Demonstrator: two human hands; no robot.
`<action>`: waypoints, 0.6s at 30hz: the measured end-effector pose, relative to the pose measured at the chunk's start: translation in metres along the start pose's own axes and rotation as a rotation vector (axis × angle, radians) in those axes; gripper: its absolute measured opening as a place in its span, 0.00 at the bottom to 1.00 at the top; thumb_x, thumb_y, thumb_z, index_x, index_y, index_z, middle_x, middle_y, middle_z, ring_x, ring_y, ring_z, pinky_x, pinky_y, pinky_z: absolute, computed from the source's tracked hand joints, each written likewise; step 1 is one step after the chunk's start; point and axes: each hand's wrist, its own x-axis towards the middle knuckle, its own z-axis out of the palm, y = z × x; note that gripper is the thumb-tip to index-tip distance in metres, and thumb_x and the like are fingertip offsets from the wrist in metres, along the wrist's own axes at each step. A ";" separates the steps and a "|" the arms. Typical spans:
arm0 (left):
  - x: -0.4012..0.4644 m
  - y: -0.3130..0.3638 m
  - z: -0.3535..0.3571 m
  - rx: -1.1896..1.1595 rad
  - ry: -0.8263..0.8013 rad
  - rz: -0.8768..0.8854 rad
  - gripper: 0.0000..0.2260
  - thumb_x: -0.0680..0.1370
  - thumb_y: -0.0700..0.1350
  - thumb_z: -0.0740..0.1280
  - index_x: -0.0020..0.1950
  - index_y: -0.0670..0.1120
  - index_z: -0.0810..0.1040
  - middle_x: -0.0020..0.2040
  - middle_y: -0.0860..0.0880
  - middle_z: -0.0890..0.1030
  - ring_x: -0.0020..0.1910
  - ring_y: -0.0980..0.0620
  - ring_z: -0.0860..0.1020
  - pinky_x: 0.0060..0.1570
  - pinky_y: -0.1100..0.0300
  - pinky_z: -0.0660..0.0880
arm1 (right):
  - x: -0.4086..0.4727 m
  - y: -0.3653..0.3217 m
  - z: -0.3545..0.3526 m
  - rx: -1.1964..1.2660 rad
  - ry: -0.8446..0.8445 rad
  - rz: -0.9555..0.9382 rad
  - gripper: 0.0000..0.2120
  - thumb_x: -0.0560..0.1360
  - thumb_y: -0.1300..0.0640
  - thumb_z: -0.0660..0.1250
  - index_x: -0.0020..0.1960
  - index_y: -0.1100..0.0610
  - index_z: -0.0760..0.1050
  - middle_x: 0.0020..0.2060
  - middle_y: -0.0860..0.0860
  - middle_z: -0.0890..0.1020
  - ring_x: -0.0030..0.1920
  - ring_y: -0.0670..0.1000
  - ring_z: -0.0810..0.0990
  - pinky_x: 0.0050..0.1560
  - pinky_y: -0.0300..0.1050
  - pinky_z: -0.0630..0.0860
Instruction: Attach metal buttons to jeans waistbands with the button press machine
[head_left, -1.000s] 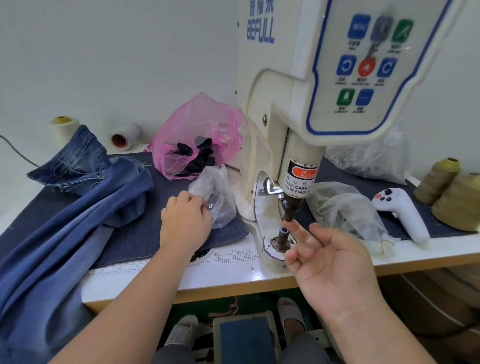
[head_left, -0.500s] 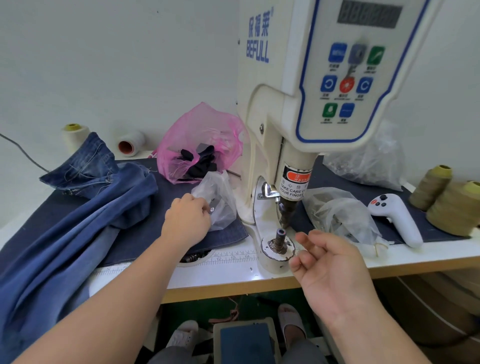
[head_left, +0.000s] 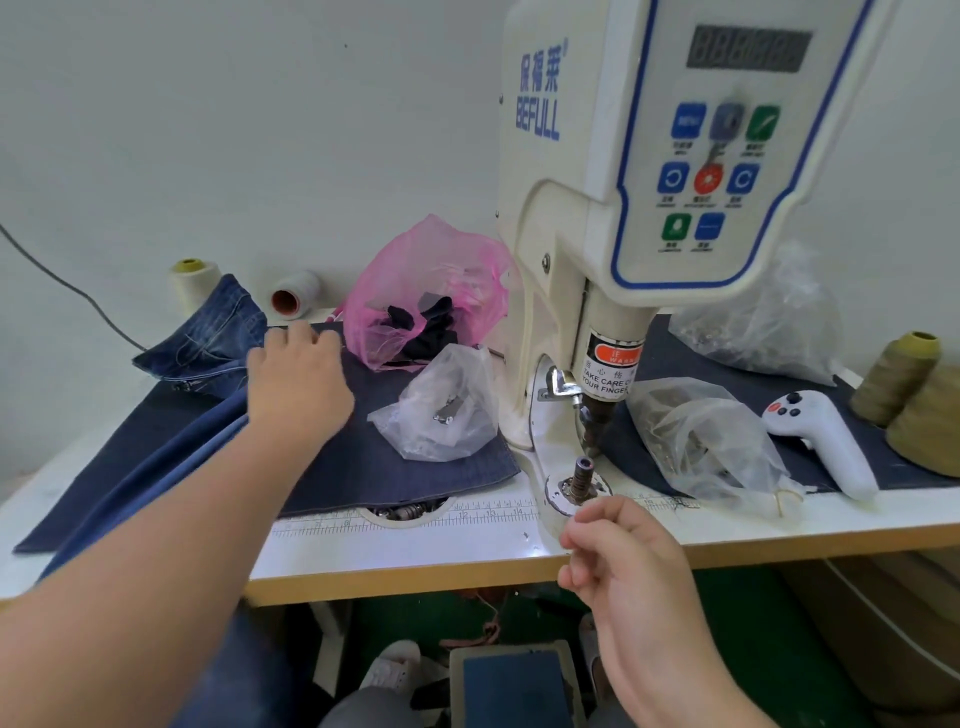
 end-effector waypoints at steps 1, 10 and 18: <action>0.001 -0.006 0.001 0.056 -0.005 -0.038 0.16 0.75 0.43 0.65 0.62 0.41 0.74 0.61 0.38 0.72 0.60 0.36 0.69 0.58 0.43 0.67 | 0.000 0.000 0.002 -0.030 -0.016 -0.010 0.20 0.74 0.71 0.65 0.30 0.52 0.79 0.28 0.53 0.75 0.28 0.49 0.70 0.36 0.47 0.73; 0.016 -0.033 0.029 -0.369 -0.306 -0.396 0.39 0.72 0.56 0.72 0.72 0.37 0.56 0.64 0.34 0.74 0.62 0.33 0.75 0.54 0.46 0.72 | -0.004 0.006 0.014 -0.151 -0.108 -0.029 0.15 0.73 0.71 0.67 0.33 0.55 0.77 0.29 0.51 0.77 0.29 0.48 0.73 0.37 0.45 0.75; -0.017 -0.036 0.008 -0.491 -0.029 -0.309 0.18 0.72 0.48 0.69 0.57 0.41 0.70 0.50 0.41 0.79 0.48 0.39 0.76 0.43 0.52 0.69 | 0.000 0.010 0.034 -0.296 -0.305 -0.046 0.07 0.73 0.64 0.68 0.38 0.55 0.78 0.32 0.52 0.80 0.31 0.47 0.75 0.40 0.43 0.77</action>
